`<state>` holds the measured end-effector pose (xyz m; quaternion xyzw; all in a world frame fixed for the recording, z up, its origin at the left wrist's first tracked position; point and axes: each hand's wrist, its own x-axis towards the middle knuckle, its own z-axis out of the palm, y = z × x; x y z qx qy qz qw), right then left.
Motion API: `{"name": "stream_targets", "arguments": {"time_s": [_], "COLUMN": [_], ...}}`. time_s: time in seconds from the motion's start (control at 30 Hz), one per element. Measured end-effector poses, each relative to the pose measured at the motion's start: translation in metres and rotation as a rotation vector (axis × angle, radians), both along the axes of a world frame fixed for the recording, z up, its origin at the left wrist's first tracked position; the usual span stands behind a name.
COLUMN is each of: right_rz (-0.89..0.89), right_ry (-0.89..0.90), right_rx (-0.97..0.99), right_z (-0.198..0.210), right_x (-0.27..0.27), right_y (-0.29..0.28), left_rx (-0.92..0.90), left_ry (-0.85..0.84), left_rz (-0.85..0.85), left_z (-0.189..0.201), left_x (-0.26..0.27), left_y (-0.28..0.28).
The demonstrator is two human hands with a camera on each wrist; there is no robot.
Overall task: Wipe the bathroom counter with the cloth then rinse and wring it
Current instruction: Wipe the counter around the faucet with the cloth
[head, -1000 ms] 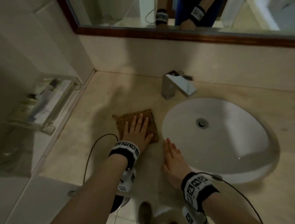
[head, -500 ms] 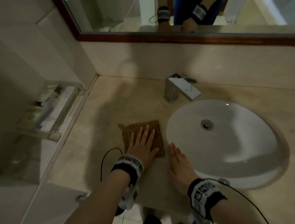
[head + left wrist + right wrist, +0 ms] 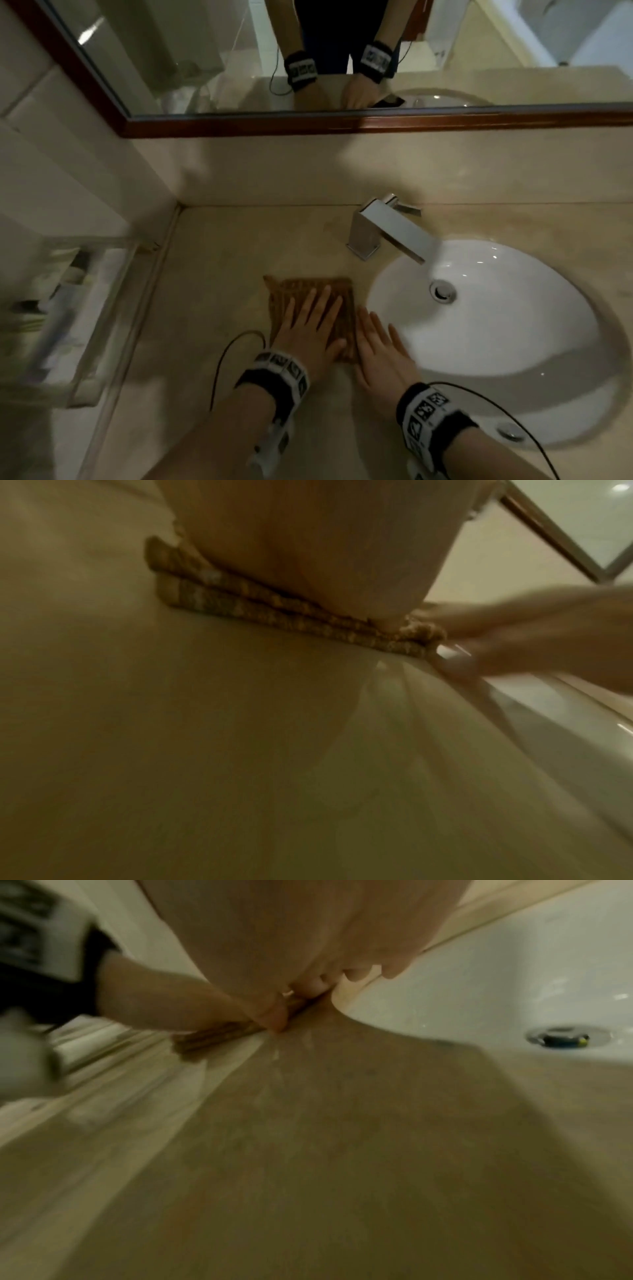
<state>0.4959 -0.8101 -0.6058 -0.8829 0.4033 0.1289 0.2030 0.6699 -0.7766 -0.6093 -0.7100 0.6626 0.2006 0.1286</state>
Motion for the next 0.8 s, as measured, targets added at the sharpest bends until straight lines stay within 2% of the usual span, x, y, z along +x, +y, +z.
{"name": "stream_targets", "arguments": {"time_s": [0.13,0.23,0.3,0.4,0.5,0.57,0.7,0.8], "right_rz": [0.075,0.089,-0.027,-0.347,-0.558,-0.554,-0.445,-0.393], "right_ry": [0.01,-0.093,-0.187,-0.309,-0.395,-0.349,-0.277,-0.269], "right_rx": [-0.087,-0.147,-0.074,0.021,0.085,0.115,0.104,0.101], "right_z": [-0.002,0.007,0.02,0.037,0.043,0.043,0.035,0.035], "right_x": [0.013,0.015,0.018,0.018,0.009,0.006,0.006,0.013], "right_y": [-0.017,-0.034,-0.044,-0.058,-0.069,-0.075,-0.079,-0.079], "left_rx": [-0.085,-0.1,-0.078,-0.068,-0.087,-0.089,-0.09,-0.071], "left_ry": [0.035,-0.004,-0.001,0.032,0.059,0.053,0.036,0.034], "left_rz": [0.066,0.056,-0.008,-0.132,-0.131,-0.122,0.015,0.021], "left_z": [-0.007,-0.006,-0.001,-0.005,-0.006,-0.005,-0.003,-0.002], "left_x": [0.025,0.023,0.015,0.003,0.002,0.004,-0.005,-0.012], "left_y": [-0.081,-0.097,-0.08,-0.033,-0.016,-0.038,-0.084,-0.062]}}
